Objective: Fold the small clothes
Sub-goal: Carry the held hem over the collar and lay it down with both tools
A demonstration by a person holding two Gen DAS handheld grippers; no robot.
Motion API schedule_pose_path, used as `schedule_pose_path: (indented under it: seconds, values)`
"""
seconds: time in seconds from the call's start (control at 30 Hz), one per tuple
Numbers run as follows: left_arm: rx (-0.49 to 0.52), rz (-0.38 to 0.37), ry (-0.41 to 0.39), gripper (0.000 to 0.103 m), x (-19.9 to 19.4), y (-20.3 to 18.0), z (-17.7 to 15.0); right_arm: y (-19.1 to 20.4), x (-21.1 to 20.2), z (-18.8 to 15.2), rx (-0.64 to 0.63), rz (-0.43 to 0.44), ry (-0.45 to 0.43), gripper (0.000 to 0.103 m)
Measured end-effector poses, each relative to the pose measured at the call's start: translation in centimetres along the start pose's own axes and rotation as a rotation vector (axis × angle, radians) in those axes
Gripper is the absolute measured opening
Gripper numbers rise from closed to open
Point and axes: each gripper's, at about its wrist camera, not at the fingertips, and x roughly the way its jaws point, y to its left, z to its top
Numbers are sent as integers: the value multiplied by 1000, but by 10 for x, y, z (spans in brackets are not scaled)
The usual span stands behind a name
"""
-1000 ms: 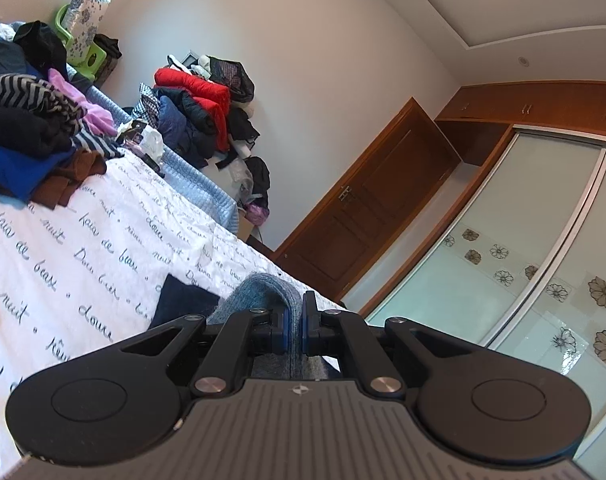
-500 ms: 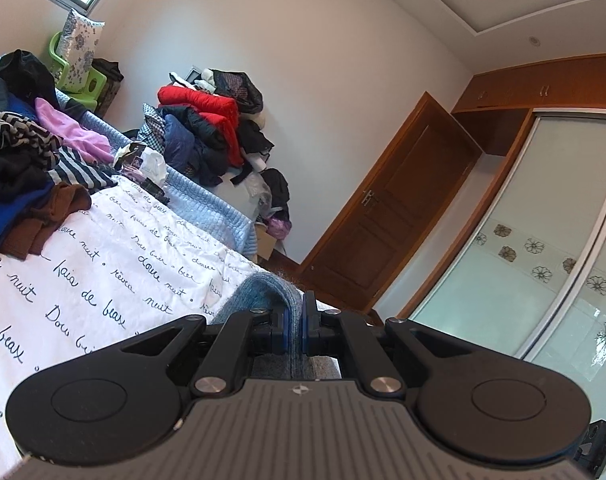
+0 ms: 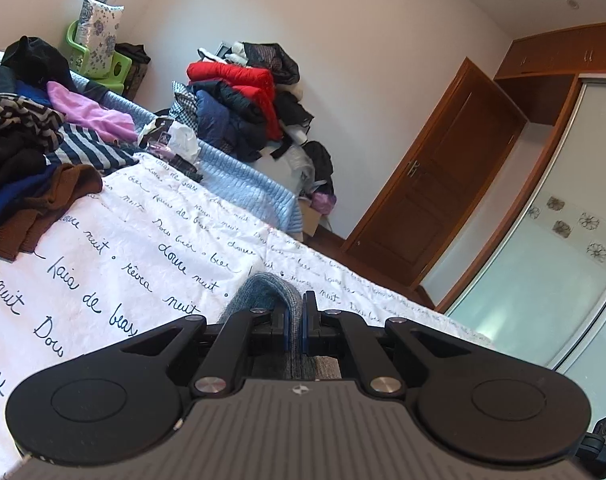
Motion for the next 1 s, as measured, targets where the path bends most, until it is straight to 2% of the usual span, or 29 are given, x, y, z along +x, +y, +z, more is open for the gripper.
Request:
schedule_pose_path:
  seconds: [0.17,0.43,0.57,0.6,0.67,0.7,0.73,0.83,1.0]
  values:
    - [-35,48,53,5,33,7,-4,-16,22,1,19,-28,38,6]
    - [-264,87,171,6,85,49,-18,-49,56,1,136,-66,126,7]
    - [-268,89,174,7,91,53,-18,-67,71,0,242,-107,183,10]
    - [-266,87,174,7,91,54,-18,-71,73,-1,271,-99,190,14]
    - [-263,97,171,9,92,53,-17,-78,75,-2,329,-71,193,37]
    - [-266,102,169,9,93,54,-16,-82,75,-2,359,-54,185,63]
    - [-272,108,168,9,94,55,-16,-85,74,-2,386,-37,170,83]
    - [-285,132,152,11,92,56,-15,-88,69,4,421,-17,113,86]
    - [-248,182,96,26,75,58,-9,-80,62,13,366,-74,97,86]
